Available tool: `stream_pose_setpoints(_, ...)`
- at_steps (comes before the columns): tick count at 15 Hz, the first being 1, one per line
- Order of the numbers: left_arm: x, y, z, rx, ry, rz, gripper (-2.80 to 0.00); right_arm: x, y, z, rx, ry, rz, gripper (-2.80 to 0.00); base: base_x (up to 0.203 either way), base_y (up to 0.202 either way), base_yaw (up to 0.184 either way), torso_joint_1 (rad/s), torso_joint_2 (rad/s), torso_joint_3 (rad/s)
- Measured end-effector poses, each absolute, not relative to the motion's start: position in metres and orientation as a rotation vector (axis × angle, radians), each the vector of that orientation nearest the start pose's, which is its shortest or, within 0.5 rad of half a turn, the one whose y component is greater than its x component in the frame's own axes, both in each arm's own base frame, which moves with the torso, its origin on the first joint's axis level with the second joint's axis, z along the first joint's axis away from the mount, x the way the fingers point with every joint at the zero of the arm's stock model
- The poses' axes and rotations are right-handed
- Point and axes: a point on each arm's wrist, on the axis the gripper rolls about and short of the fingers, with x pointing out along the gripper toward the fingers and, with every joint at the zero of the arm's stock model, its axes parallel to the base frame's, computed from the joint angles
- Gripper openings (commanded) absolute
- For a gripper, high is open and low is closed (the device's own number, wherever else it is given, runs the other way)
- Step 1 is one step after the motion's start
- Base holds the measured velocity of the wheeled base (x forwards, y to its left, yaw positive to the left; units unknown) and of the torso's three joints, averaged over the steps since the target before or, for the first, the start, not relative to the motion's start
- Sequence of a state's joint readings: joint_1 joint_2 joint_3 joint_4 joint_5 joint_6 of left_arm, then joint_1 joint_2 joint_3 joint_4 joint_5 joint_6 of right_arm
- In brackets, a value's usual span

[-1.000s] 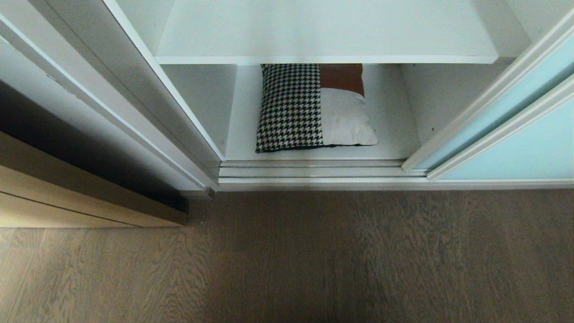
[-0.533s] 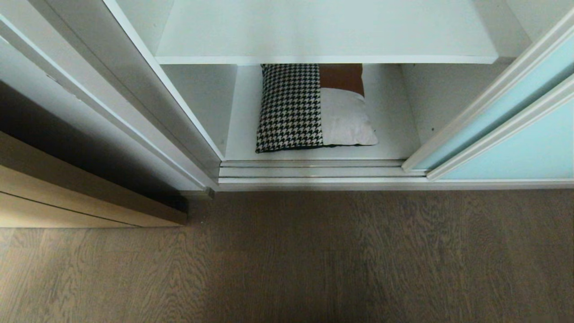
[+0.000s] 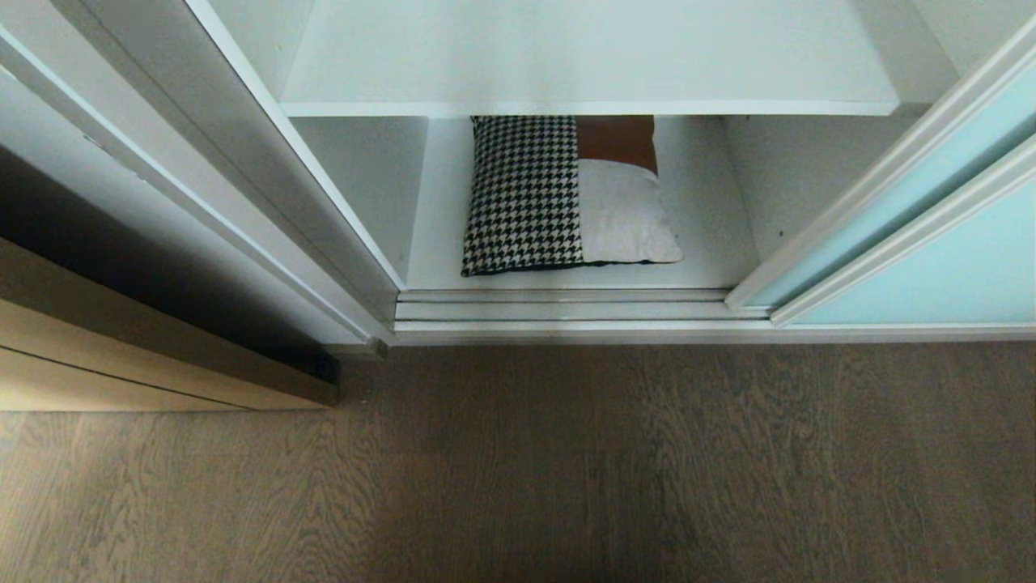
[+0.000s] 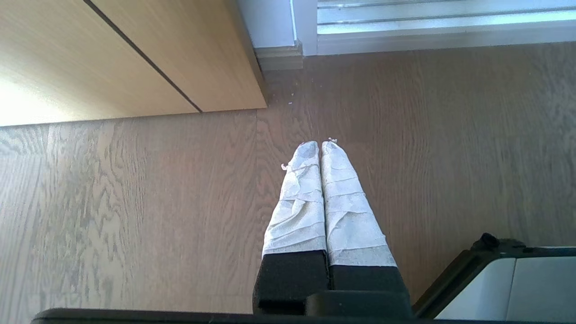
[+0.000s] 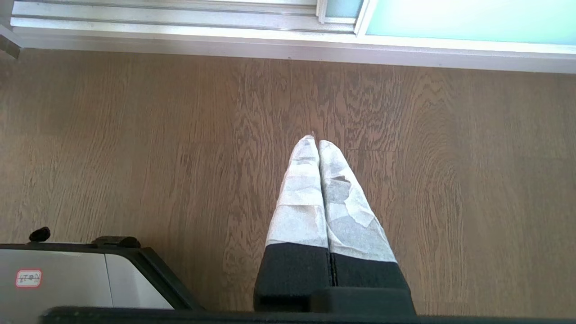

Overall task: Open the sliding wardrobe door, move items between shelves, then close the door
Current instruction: Place the pillow on the higher shelf

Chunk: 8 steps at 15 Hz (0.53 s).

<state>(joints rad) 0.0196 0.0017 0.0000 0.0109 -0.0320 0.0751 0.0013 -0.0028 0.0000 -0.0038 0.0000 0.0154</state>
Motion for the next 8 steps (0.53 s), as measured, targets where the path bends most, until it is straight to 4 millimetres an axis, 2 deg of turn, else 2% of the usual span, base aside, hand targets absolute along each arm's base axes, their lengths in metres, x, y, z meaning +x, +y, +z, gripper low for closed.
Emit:
stream_pose_setpoints(7, -0.0227, -0.0011, 0.0745, 0.067, 0.011, -0.012, -2.8, -0.0229, 0.0, 0.0758, 0.015, -0.006, 0.001, -2.8, 0.182, 0.0, 0.002, 0.003, 0.0, 0.002)
stream_pose_setpoints(8, -0.0227, -0.0011, 0.0745, 0.068, 0.011, -0.01, -2.8, -0.0229, 0.0, 0.0758, 0.015, -0.006, 0.001, -2.8, 0.097, 0.0, -0.002, 0.01, 0.0, 0.0)
